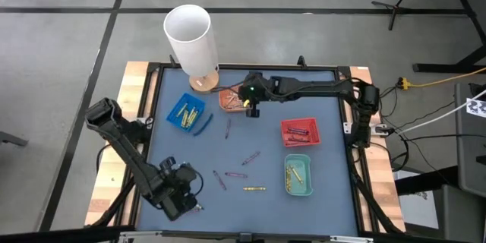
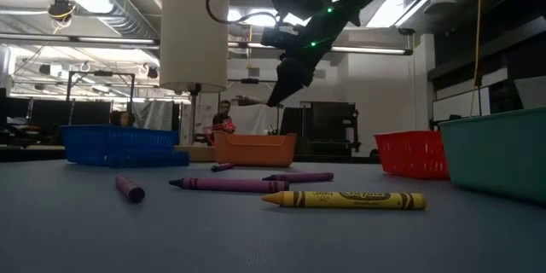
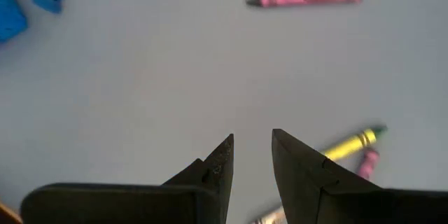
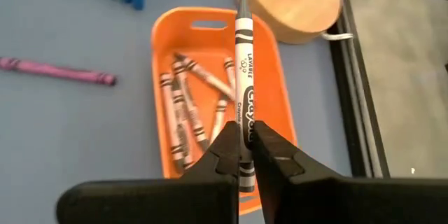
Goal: Sort crayons
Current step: Put the gray crayon into the orange bin, then put the green crayon into the dark blue bin
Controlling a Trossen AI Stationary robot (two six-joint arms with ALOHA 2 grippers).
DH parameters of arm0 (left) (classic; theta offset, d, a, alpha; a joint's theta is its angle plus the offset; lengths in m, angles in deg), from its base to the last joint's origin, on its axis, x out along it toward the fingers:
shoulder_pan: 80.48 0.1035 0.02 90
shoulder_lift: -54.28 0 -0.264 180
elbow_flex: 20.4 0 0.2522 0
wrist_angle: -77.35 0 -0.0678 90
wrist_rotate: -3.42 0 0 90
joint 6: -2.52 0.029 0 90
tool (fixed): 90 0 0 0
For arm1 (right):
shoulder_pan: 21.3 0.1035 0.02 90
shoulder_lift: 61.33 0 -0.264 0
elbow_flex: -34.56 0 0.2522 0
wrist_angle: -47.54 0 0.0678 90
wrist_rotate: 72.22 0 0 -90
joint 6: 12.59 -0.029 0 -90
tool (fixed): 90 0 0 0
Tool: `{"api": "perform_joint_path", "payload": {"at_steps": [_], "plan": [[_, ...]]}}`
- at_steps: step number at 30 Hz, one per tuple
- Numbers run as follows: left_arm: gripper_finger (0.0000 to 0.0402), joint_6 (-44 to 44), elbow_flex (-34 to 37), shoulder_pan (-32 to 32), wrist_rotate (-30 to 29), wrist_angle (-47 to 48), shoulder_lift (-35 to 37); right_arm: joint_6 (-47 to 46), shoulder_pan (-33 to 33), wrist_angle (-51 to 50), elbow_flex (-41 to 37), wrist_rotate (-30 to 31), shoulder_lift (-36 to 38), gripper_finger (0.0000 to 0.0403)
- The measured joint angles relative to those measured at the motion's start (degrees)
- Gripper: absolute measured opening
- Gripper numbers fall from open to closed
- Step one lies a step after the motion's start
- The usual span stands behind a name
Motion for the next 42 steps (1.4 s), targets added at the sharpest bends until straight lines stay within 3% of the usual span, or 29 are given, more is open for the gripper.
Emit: {"api": "perform_joint_path", "payload": {"at_steps": [7,15,23,31,34,42], "plan": [[0.0083,6.1,0.0,-5.3,-0.6,-1.8,0.0,0.3,-0.7,1.4,0.0,-0.8,0.0,0.0019],[0.0083,14.7,0.0,-7.4,-6.2,-7.8,0.0,1.1,-0.5,1.4,0.0,-4.6,0.0,0.0019],[0.0083,15.1,0.0,-7.2,-6.5,-8.8,0.0,1.4,-0.6,1.4,0.0,-4.6,0.0,0.002],[0.0083,15.4,0.0,-7.2,-6.6,-10.1,-0.4,2.6,-0.6,1.4,0.0,-4.6,0.1,0.0084],[0.0083,19.6,0.0,-7.2,-6.3,-12.5,-1.8,2.6,-0.6,1.4,0.0,-4.6,0.1,0.0105],[0.008,27.6,0.0,-6.4,-4.1,-18.4,-7.5,2.5,-0.6,1.4,0.0,-4.6,0.1,0.0119]]}}
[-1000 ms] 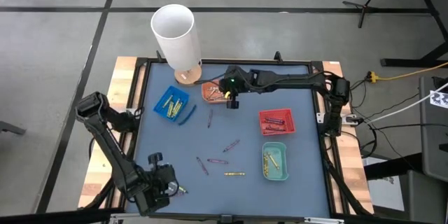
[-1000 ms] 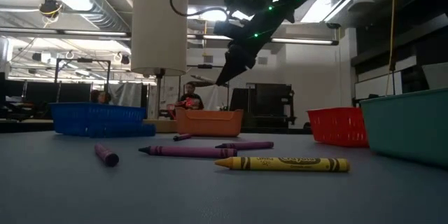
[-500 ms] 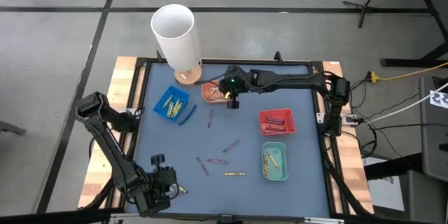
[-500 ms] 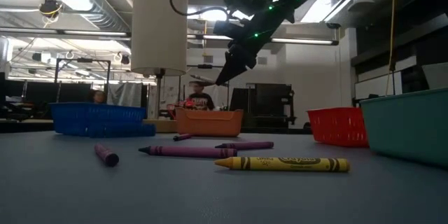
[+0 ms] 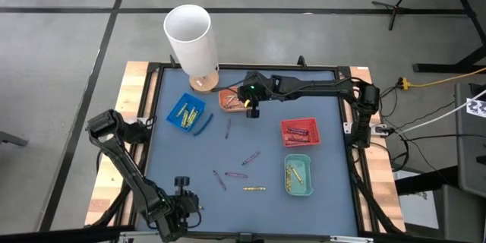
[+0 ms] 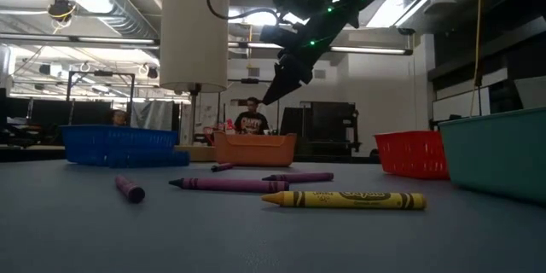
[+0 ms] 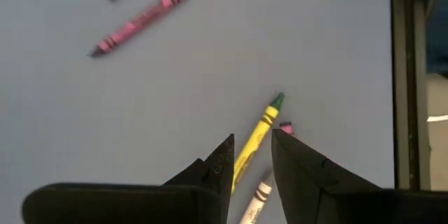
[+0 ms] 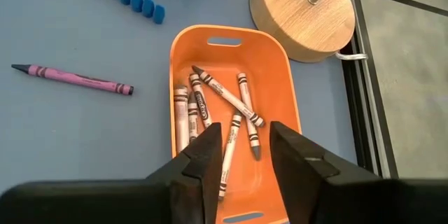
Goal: Sort crayons
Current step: Put the green crayon into the dark blue bin
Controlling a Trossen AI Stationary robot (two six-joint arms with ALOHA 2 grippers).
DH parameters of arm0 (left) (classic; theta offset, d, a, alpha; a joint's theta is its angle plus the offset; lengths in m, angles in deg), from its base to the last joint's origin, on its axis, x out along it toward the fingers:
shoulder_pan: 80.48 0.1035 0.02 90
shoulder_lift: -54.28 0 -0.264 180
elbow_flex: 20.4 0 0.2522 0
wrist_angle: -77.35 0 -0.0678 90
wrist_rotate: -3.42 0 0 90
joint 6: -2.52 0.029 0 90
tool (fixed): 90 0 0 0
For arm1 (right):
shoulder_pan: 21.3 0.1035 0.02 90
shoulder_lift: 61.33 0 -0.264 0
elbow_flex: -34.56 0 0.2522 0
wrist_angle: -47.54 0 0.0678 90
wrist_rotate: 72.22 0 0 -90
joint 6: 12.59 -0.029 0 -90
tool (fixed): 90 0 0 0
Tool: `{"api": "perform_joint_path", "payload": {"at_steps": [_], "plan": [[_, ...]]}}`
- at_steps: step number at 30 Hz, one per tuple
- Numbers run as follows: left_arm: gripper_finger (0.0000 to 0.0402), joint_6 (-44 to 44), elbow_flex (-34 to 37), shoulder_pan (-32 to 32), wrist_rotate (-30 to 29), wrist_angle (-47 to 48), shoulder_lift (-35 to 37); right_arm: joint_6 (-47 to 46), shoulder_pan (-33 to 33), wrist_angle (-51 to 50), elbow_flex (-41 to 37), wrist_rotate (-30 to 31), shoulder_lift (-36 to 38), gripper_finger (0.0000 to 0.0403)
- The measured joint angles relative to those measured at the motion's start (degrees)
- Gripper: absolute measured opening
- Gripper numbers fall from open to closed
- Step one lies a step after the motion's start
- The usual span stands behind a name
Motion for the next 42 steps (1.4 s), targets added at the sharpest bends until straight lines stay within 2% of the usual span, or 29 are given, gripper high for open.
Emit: {"api": "perform_joint_path", "payload": {"at_steps": [5,12,20,24,30,35,42], "plan": [[0.008,0.4,0.0,1.3,5.0,-0.2,-2.0,-0.1,0.0,0.0,0.0,0.0,0.0,0.0119],[0.008,4.3,0.0,3.1,6.8,-0.7,-2.9,-0.1,0.0,-0.2,0.0,0.0,0.0,0.0119],[0.008,9.0,0.2,4.9,11.7,-0.9,-3.2,-0.1,0.0,-0.4,0.0,0.0,0.0,0.012],[0.008,9.9,2.4,5.9,15.7,-3.0,-3.2,-0.1,0.0,-0.4,0.0,0.0,0.0,0.012],[0.008,10.0,4.5,6.9,16.0,-3.6,-3.2,-0.1,0.0,-0.4,0.0,0.0,0.0,0.012],[0.008,11.2,6.8,7.1,19.4,-7.5,-3.1,-0.1,0.0,-0.4,0.0,0.0,0.0,0.012],[0.008,11.5,7.2,7.4,19.0,-7.5,-3.0,-0.1,0.0,-0.4,0.0,0.0,0.0,0.012]]}}
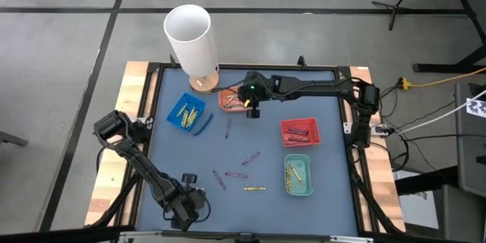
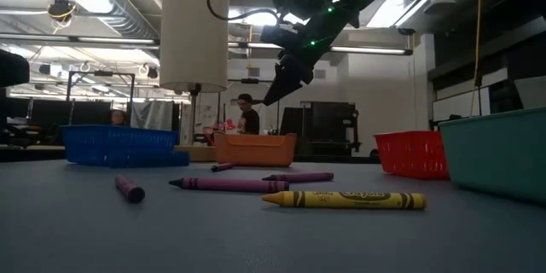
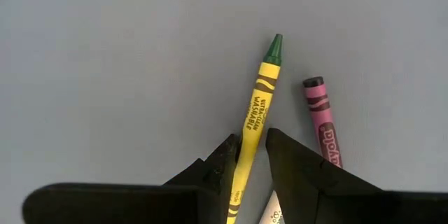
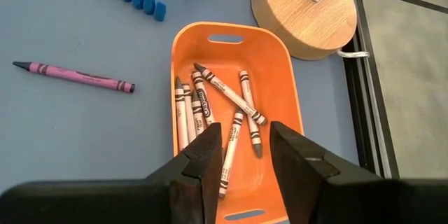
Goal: Sort crayons
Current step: Put the green crayon into the dark blue bin
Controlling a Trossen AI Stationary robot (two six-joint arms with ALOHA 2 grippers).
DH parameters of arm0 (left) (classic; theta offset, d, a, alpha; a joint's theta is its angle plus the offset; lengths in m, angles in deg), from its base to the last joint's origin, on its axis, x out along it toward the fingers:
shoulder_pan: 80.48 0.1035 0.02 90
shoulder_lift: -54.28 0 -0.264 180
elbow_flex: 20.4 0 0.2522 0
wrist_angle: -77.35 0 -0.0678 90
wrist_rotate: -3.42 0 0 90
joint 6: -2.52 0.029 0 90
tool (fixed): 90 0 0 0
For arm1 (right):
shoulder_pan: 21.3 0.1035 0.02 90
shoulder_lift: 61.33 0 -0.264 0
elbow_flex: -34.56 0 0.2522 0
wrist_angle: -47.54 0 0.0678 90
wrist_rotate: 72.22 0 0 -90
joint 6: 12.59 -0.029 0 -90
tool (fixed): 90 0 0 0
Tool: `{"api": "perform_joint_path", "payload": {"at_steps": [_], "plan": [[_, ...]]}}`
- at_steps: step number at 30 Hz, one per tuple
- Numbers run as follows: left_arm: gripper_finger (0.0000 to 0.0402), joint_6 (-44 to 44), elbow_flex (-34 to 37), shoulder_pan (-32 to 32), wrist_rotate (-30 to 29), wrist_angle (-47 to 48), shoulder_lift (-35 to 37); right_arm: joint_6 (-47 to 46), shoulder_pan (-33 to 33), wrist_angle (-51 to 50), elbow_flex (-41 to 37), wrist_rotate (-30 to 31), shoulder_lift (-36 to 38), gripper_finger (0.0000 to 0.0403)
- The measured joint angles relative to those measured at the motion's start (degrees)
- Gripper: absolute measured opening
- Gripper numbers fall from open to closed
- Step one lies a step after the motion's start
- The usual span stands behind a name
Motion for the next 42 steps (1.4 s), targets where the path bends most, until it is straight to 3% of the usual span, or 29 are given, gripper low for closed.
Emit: {"api": "perform_joint_path", "payload": {"at_steps": [12,22,26,34,42], "plan": [[0.0067,-0.1,0.0,1.4,0.5,0.0,0.0,0.1,0.0,-8.2,0.0,0.0,2.0,0.012],[0.0007,-0.5,0.0,2.5,0.7,-0.3,0.0,0.2,0.1,-23.2,0.0,-3.0,11.4,0.012],[0.0005,-0.6,0.0,3.5,0.9,-0.6,0.0,-0.1,0.5,-29.4,0.0,-5.9,15.4,0.012],[0.0002,-0.7,0.1,6.8,0.1,-1.1,0.0,-0.2,5.5,-35.6,0.0,-6.0,20.7,0.012],[0.0001,-2.0,0.1,11.0,-9.1,-0.9,2.5,-0.7,11.7,-35.0,-1.6,-6.0,21.1,0.012]]}}
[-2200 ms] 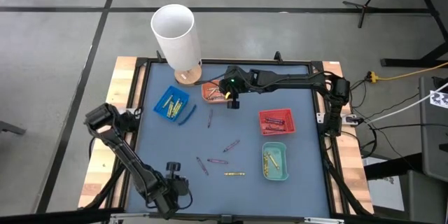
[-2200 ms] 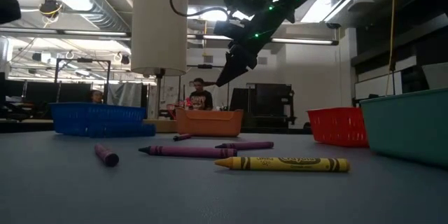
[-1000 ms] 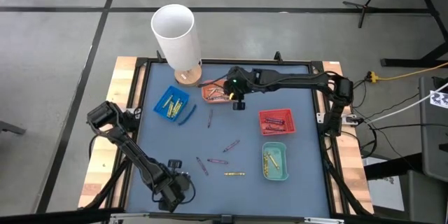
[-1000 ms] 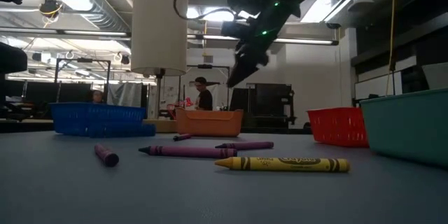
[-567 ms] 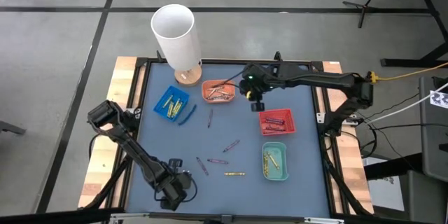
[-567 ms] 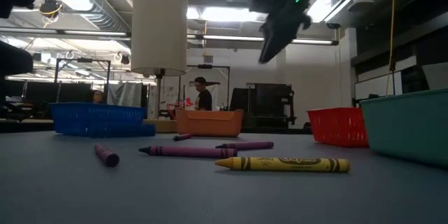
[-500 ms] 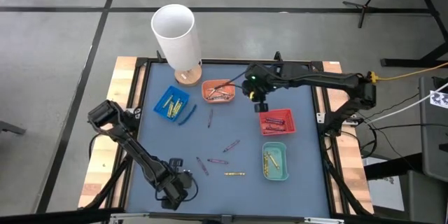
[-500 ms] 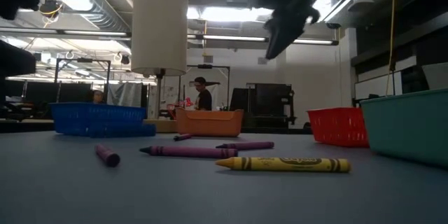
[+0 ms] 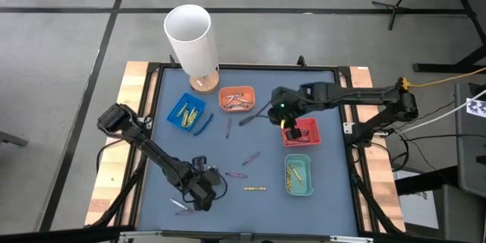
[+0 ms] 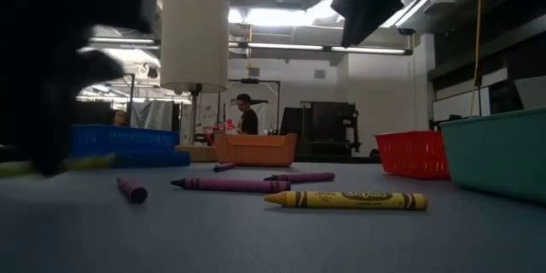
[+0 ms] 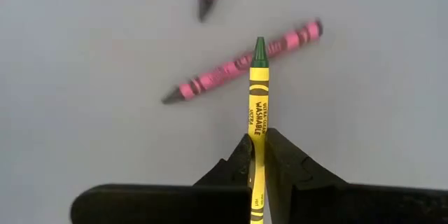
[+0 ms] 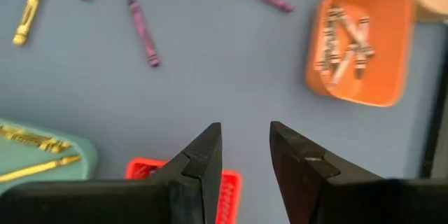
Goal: Sort crayons
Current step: Put the green crayon into the dark blue bin
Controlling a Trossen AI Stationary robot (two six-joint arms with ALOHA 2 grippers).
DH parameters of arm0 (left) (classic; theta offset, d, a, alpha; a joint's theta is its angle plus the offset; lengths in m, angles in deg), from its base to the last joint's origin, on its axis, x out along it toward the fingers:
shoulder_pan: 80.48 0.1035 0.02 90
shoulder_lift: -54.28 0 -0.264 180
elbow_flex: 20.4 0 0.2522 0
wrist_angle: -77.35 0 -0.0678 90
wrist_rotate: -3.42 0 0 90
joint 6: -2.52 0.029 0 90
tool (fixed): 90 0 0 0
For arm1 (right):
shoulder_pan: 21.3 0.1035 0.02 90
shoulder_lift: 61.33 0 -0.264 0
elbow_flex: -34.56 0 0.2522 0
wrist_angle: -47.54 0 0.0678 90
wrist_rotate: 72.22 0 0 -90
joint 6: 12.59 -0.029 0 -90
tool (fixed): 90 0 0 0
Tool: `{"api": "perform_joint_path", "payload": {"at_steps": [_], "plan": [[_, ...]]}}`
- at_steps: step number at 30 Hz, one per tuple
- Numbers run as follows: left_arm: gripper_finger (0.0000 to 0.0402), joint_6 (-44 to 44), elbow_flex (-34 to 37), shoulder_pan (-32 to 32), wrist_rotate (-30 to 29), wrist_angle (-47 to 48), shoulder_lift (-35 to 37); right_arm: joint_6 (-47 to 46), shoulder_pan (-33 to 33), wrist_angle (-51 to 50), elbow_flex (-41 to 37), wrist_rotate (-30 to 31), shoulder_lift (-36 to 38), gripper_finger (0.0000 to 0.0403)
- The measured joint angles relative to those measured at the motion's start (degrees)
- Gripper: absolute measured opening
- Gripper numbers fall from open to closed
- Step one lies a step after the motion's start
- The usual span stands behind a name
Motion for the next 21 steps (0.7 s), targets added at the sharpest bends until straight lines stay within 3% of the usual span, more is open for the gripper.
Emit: {"api": "perform_joint_path", "payload": {"at_steps": [11,21], "plan": [[0.0003,-0.1,-0.2,7.5,-8.2,3.3,9.0,-2.6,6.3,10.7,-11.7,0.0,-0.1,0.012],[0.001,-0.1,-0.3,19.0,-15.8,18.7,17.2,-2.5,8.4,27.1,-21.9,-0.9,-0.1,0.012]]}}
